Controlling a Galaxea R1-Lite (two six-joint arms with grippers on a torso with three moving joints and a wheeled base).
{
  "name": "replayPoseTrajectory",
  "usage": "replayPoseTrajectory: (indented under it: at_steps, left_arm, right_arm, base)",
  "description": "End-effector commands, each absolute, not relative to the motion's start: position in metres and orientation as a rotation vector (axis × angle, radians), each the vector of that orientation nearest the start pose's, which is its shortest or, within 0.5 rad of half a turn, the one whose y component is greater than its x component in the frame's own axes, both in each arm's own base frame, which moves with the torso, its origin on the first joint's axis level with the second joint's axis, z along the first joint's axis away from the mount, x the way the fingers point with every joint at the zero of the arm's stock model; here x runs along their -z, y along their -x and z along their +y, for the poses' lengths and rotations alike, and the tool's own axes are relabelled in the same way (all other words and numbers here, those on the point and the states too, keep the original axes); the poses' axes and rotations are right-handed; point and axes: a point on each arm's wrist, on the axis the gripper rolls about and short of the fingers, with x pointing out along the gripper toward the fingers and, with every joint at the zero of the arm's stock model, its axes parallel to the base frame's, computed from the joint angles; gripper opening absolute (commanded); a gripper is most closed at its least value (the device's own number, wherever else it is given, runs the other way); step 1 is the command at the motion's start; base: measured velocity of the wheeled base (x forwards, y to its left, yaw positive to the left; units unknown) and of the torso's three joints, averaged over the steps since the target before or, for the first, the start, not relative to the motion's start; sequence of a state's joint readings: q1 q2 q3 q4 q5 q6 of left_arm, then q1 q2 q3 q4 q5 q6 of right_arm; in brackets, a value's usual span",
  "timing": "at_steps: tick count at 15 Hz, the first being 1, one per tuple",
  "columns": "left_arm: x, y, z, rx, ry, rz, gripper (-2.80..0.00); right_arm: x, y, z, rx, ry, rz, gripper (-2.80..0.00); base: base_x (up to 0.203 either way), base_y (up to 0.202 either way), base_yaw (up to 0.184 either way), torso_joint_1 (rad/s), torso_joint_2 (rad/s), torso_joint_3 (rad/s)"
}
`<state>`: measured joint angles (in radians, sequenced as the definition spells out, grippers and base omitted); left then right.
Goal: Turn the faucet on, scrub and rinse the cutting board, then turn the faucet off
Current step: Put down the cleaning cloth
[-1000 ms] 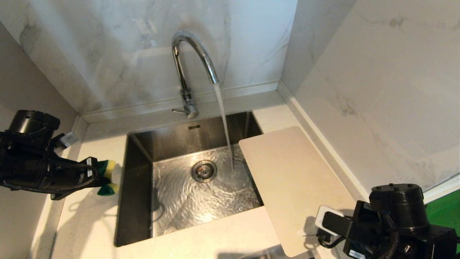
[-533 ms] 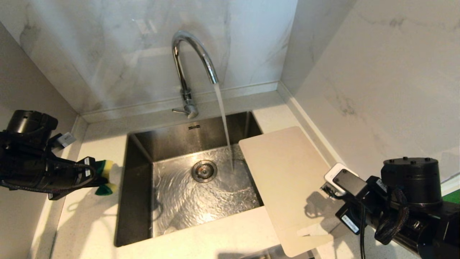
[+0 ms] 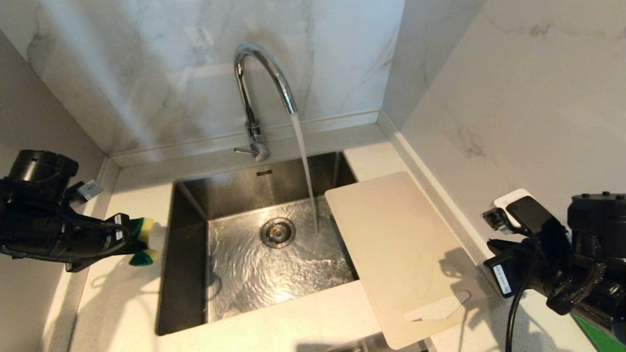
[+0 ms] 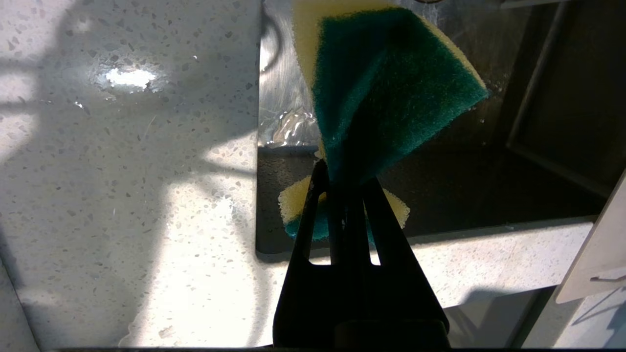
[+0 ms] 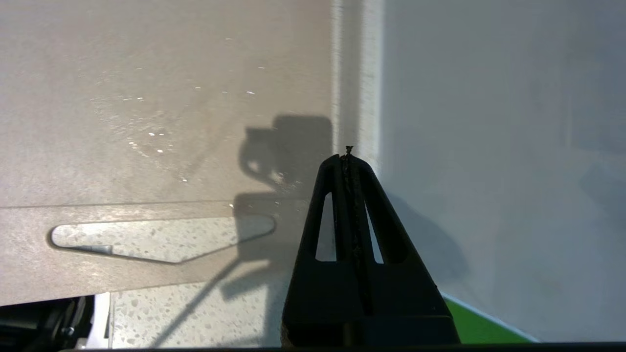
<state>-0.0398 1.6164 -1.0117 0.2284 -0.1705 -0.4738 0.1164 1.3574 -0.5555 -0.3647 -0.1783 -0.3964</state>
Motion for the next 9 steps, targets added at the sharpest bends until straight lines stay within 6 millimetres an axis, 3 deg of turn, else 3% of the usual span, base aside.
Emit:
replayPoseTrajectory:
  at_steps: [1,9]
  left_arm:
    - [-0.187,-0.268,-0.015,-0.004,0.504,0.866,-2.80]
    - [-0.186,-0.270,-0.015,0.000,0.504,0.869,-2.80]
  right_arm:
    - [-0.192,-0.189,0.012,0.024,0.419,0.388,-2.80]
    - [-0.215,-0.143,0.004,0.064,0.276,0.358,-2.80]
  base:
    - [0.000,0.000,0.000,0.000,0.00,0.000]
    - [0.000,0.000,0.000,0.000,0.00,0.000]
